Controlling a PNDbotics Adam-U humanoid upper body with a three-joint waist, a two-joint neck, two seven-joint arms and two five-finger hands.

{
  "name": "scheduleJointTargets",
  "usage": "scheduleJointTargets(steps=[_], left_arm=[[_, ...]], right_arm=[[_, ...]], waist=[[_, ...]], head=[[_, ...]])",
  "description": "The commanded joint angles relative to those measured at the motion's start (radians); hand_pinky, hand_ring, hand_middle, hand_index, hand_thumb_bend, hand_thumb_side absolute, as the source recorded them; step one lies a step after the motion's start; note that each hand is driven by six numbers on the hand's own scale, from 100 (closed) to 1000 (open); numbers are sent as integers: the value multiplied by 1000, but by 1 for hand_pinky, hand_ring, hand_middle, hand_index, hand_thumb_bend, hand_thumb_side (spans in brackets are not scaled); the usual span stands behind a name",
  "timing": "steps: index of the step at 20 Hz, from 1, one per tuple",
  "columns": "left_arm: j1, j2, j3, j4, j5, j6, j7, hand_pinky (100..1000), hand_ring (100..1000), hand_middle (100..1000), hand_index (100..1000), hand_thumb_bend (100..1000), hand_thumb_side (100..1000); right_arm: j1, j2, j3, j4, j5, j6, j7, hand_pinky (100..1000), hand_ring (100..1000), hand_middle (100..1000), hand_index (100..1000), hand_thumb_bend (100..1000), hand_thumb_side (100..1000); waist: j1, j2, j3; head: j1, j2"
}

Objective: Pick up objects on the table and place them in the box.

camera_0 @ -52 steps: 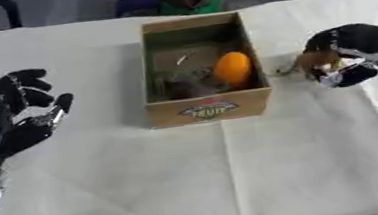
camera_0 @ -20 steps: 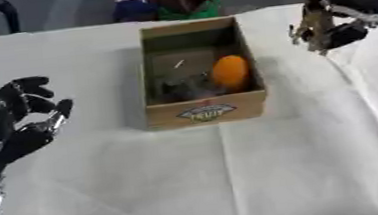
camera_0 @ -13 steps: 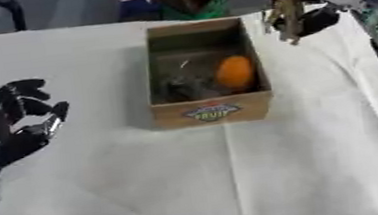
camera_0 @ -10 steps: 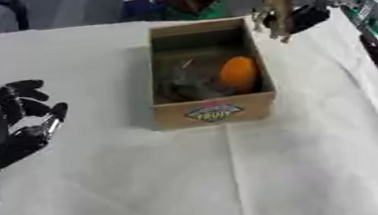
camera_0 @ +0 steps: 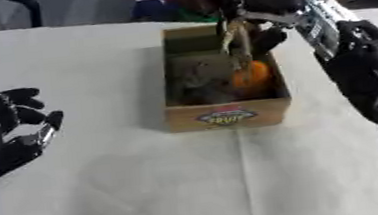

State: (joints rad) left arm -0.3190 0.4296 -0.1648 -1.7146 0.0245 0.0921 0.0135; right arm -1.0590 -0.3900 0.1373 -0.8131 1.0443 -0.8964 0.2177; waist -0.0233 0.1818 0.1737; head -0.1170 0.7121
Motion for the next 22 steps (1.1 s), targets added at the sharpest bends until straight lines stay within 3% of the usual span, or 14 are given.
scheduleJointTargets(steps=[1,8,15,22], left_arm=[[-12,6,2,-11,0,-2,-2,659,568,564,753,420,198],[-5,8,2,-2,-7,-3,-11,660,567,563,753,421,203],[3,12,4,3,-13,-2,-19,661,565,560,753,420,209],[9,15,4,9,-18,-3,-30,661,563,558,753,420,212]], right_arm=[[-18,-15,15,0,56,-10,66,770,826,840,924,448,744],[-18,-44,27,-39,41,-11,234,848,921,946,972,436,748],[-20,-76,38,-68,57,-11,396,863,941,956,974,434,765],[-19,-103,52,-120,-15,-11,493,869,957,963,987,435,751]], waist=[[-1,-14,0],[-11,-18,-11],[-14,-24,-21],[-20,-30,-32]], head=[[-2,-5],[2,0],[7,3],[14,6]])
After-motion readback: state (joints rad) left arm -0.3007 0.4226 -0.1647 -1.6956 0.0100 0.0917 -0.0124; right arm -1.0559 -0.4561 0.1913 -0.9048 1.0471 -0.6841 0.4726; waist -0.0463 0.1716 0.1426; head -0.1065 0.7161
